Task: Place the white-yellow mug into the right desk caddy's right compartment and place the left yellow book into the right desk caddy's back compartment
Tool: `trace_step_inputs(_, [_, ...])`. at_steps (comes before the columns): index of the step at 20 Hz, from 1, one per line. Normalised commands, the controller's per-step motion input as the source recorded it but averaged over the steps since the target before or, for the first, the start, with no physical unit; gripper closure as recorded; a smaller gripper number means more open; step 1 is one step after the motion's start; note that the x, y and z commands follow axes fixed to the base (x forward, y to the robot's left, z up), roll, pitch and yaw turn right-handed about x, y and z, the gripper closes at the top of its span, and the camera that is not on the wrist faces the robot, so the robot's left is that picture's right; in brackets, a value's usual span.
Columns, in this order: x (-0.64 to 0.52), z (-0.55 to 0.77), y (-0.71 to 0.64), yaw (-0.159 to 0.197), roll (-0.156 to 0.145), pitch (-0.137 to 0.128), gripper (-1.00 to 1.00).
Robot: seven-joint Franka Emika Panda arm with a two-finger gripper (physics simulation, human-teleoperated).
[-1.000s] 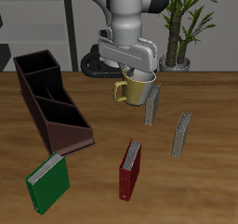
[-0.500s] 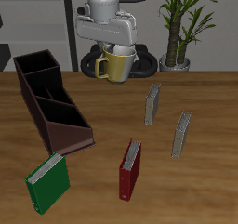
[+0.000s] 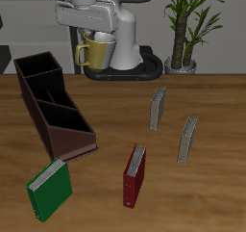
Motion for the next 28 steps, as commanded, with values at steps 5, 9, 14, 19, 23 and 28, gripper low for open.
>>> trace_step_inputs(5, [-0.32,-0.05,-0.55,0.039,0.028,0.089,1.00])
trace_step_inputs(9, [-0.19,-0.02,-0.40,0.013,0.030,0.049,1.00])
trace_step_inputs(14, [-0.23,-0.01,-0.67,0.069,-0.026,0.033,1.00])
trace_step_inputs(19, [-0.27,0.08,-0.69,0.078,-0.066,-0.030,1.00])
trace_step_inputs(23, [-0.19,0.05,-0.50,0.034,-0.050,0.006,1.00])
trace_step_inputs(28, [-0.12,-0.02,-0.43,0.081,-0.035,0.030,1.00])
